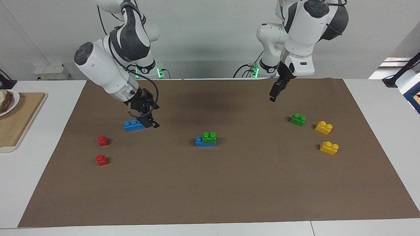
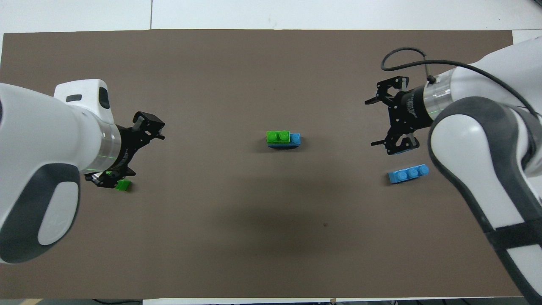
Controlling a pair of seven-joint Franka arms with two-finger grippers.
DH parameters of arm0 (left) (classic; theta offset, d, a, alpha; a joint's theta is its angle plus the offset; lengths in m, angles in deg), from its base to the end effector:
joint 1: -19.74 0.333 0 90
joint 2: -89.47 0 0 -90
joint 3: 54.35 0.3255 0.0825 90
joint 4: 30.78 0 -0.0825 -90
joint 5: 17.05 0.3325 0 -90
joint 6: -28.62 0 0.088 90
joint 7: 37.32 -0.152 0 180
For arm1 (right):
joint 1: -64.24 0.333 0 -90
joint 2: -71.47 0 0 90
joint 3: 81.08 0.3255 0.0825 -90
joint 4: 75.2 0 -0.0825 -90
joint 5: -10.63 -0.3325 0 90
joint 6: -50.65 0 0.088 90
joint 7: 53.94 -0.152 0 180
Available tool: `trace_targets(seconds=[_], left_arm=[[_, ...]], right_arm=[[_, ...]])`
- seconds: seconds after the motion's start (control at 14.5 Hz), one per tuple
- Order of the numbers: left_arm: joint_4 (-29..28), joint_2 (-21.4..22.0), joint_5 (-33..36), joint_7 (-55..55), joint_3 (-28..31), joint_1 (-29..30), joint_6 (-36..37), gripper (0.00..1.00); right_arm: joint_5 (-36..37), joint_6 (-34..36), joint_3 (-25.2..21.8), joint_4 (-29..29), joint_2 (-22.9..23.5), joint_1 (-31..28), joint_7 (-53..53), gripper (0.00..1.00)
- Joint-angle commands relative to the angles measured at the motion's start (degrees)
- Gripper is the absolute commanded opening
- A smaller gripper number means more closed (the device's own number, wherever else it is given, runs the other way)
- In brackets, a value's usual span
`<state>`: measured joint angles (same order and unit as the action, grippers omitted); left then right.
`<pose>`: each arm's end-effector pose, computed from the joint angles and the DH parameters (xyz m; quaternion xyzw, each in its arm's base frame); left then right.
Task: Remove green block with left arm and hold with right
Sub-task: 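Grasp the green brick with the left gripper while the right gripper grasps blue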
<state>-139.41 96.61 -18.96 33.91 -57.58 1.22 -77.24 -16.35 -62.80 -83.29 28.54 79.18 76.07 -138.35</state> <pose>0.4467 -0.1839 0.5359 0.9058 0.4218 0.0170 0.0363 0.5465 0.1415 0.4612 -0.7189 0.6614 0.1441 0.1579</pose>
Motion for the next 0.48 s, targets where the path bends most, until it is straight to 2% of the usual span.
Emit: trace_targets(seconds=[0.0,0.21,0.41], left_arm=[[-2.6,1.2,-0.8,10.8,1.0,-3.6,-4.3,1.0],[-2.2,-1.4,-0.8,22.3,1.0,-6.6,-6.5,1.0],[-0.5,-6.1,-0.8,32.2,1.0,-8.9,-9.4,1.0]], right_arm=[[-3.3,-5.3,-0.1,3.0,0.8,2.3,-1.5,0.98],[-5.7,-8.2,-0.1,4.2,2.4,3.9,-1.8,0.98],[-7.0,-8.3,-0.1,4.8,3.1,4.1,-1.7,0.98]])
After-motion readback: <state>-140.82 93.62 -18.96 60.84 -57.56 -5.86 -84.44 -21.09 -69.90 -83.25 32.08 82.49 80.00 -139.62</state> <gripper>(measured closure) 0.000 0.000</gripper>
